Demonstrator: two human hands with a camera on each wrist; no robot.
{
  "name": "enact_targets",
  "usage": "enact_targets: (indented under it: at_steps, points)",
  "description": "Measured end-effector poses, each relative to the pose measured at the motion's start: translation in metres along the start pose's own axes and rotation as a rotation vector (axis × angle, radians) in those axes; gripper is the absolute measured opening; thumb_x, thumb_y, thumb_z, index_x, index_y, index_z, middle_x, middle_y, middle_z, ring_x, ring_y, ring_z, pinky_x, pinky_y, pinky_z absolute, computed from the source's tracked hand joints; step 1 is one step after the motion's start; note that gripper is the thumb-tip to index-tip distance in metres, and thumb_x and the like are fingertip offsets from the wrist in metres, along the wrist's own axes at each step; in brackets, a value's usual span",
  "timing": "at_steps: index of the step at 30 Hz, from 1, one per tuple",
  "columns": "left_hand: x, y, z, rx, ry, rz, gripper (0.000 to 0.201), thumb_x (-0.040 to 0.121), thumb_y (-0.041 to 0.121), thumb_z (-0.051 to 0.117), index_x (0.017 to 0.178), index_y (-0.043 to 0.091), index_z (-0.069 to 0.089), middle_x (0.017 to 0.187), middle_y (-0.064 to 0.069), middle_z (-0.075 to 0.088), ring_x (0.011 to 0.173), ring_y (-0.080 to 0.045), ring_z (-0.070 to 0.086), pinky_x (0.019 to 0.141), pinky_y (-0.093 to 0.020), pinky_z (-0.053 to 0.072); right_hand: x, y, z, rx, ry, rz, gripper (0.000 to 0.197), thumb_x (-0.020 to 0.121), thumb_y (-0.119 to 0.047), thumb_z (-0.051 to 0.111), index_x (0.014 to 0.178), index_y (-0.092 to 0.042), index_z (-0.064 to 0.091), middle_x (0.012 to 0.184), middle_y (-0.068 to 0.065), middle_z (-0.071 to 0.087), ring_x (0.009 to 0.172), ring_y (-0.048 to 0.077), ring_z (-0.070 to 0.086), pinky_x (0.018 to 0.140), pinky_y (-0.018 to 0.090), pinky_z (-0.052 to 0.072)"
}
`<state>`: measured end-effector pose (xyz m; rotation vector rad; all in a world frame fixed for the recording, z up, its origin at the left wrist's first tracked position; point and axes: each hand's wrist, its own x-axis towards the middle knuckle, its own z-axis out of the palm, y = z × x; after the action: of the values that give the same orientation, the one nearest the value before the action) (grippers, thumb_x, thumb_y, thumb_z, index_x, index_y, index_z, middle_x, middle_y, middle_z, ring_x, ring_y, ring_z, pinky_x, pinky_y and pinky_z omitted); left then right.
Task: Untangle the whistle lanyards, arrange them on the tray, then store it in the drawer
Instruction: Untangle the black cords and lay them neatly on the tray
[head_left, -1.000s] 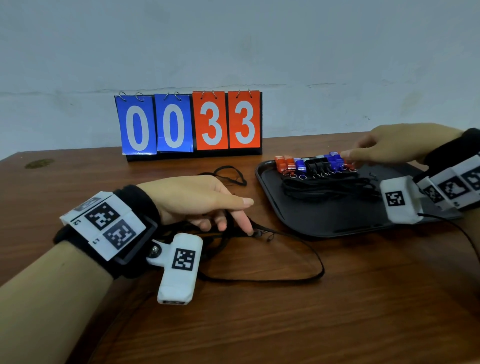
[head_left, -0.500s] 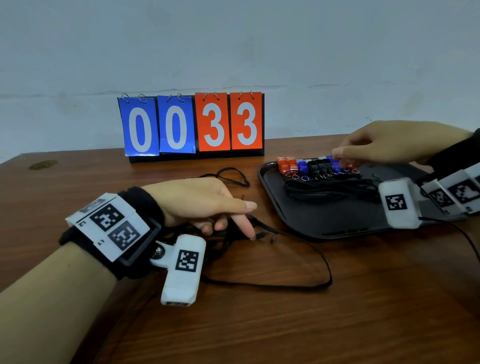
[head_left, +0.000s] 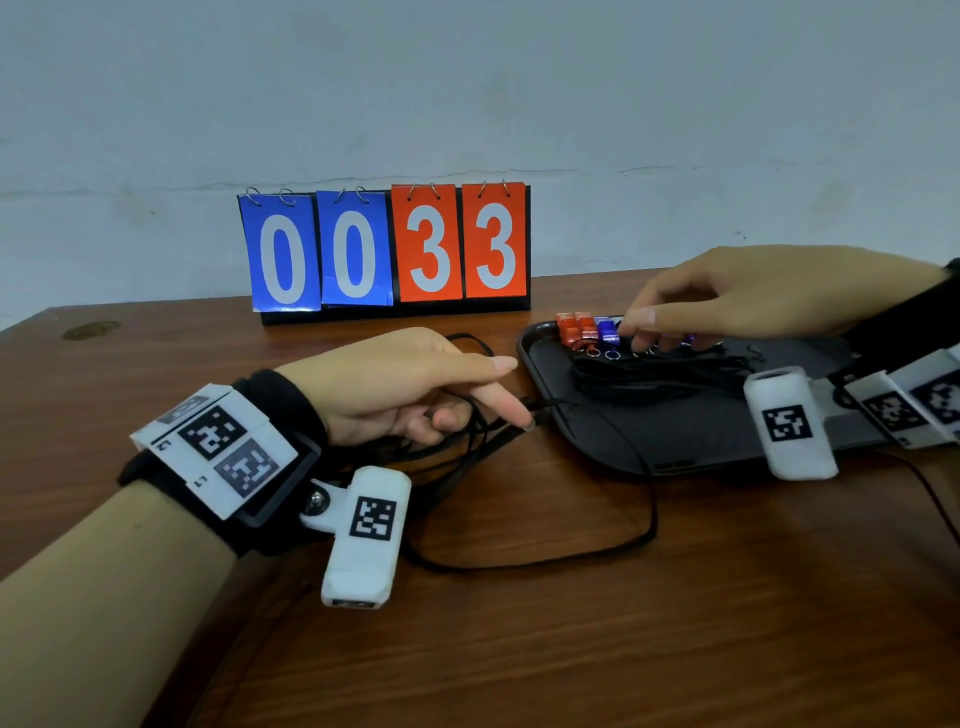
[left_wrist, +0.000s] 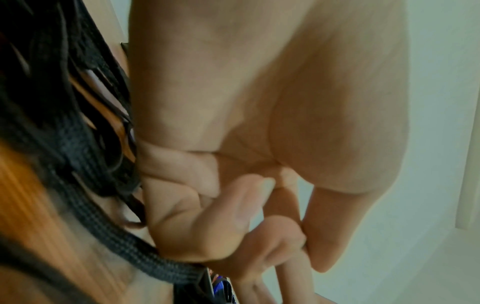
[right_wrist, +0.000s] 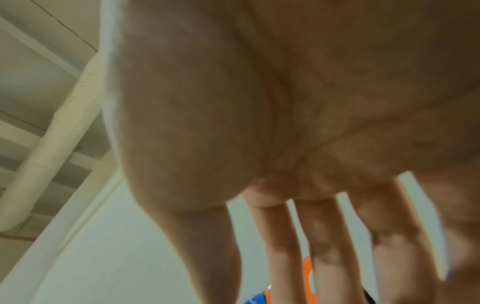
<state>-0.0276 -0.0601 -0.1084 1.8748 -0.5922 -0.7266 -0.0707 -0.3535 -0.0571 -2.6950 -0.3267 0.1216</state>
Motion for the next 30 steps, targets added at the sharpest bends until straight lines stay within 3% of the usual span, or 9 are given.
enact_targets:
  at_steps: [6, 8, 11, 18, 25, 30]
  points:
    - [0.0, 0.003, 0.003, -0.083, 0.011, 0.017, 0.048, 0.093, 0.037, 0.059, 0.112, -0.003, 0.076, 0.05, 0.004, 0.046, 0.042, -0.005, 0.037, 0.044, -0.016, 0.027, -0.003, -0.026, 0.017, -0.007, -0.015, -0.197, 0.025, 0.089, -0.055, 0.059, 0.11, -0.045, 0.069, 0.107, -0.022, 0.071, 0.098, 0.004, 0.068, 0.095, 0.027, 0.05]
    - [-0.001, 0.004, 0.004, -0.082, 0.015, 0.016, 0.046, 0.096, 0.035, 0.057, 0.113, -0.003, 0.075, 0.05, 0.004, 0.046, 0.042, -0.005, 0.038, 0.043, -0.015, 0.028, -0.005, -0.035, 0.024, 0.009, -0.017, -0.261, 0.02, 0.091, -0.049, 0.061, 0.109, -0.045, 0.069, 0.102, -0.023, 0.07, 0.093, 0.003, 0.067, 0.086, 0.018, 0.049]
    - [-0.002, 0.005, 0.005, -0.085, 0.028, 0.011, 0.043, 0.101, 0.032, 0.053, 0.116, -0.003, 0.073, 0.049, 0.009, 0.052, 0.041, -0.005, 0.038, 0.042, -0.013, 0.029, -0.006, -0.045, 0.034, -0.04, -0.026, -0.328, 0.018, 0.09, -0.05, 0.061, 0.105, -0.045, 0.069, 0.097, -0.027, 0.068, 0.088, 0.003, 0.066, 0.079, 0.015, 0.049]
    - [-0.002, 0.007, 0.009, -0.165, 0.014, 0.061, 0.043, 0.1, 0.028, 0.052, 0.121, -0.005, 0.069, 0.051, 0.007, 0.054, 0.043, -0.005, 0.04, 0.045, -0.015, 0.028, -0.006, -0.046, 0.036, -0.069, 0.012, -0.313, 0.019, 0.087, -0.053, 0.06, 0.099, -0.042, 0.071, 0.088, -0.024, 0.07, 0.08, -0.001, 0.065, 0.07, 0.008, 0.045]
    - [-0.002, 0.007, 0.01, -0.209, -0.044, 0.13, 0.047, 0.091, 0.031, 0.059, 0.121, -0.004, 0.07, 0.056, 0.004, 0.049, 0.048, -0.006, 0.04, 0.047, -0.017, 0.028, -0.005, -0.046, 0.036, -0.093, 0.067, -0.279, 0.015, 0.089, -0.051, 0.061, 0.09, -0.04, 0.071, 0.075, -0.022, 0.065, 0.068, -0.001, 0.058, 0.062, 0.009, 0.041]
    - [-0.003, 0.006, 0.009, -0.198, -0.067, 0.166, 0.041, 0.094, 0.022, 0.057, 0.123, -0.005, 0.067, 0.058, 0.006, 0.053, 0.048, -0.005, 0.042, 0.048, -0.017, 0.029, -0.005, -0.046, 0.036, -0.095, 0.039, -0.277, 0.017, 0.088, -0.051, 0.061, 0.091, -0.038, 0.072, 0.077, -0.018, 0.067, 0.068, 0.001, 0.059, 0.062, 0.011, 0.043]
